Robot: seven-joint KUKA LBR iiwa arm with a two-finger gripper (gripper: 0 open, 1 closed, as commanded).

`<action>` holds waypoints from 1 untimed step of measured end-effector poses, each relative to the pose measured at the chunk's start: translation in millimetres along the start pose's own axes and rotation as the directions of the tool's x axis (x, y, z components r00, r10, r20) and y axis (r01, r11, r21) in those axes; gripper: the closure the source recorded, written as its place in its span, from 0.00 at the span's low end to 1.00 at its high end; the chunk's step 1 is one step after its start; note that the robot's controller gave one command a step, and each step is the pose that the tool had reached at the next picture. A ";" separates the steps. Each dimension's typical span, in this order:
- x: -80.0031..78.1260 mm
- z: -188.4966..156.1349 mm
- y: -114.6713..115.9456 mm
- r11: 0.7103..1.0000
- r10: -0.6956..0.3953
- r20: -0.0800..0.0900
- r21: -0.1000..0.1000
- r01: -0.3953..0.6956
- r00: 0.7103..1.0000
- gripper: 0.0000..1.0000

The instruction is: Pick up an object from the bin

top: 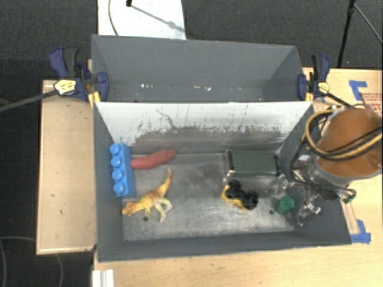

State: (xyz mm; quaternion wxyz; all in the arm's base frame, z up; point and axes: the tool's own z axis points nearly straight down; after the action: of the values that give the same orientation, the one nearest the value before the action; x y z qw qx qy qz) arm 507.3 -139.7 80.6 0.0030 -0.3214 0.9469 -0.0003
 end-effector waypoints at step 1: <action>4.4 6.3 37.1 0.959 -0.283 -0.002 -0.003 0.283 0.959 1.00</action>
Offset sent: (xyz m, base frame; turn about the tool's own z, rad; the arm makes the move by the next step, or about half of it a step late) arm 0.0000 0.0000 0.0000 0.0000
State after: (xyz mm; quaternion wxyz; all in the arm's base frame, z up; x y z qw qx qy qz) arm 481.3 -112.9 74.2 0.0013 -0.4537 0.8911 0.0002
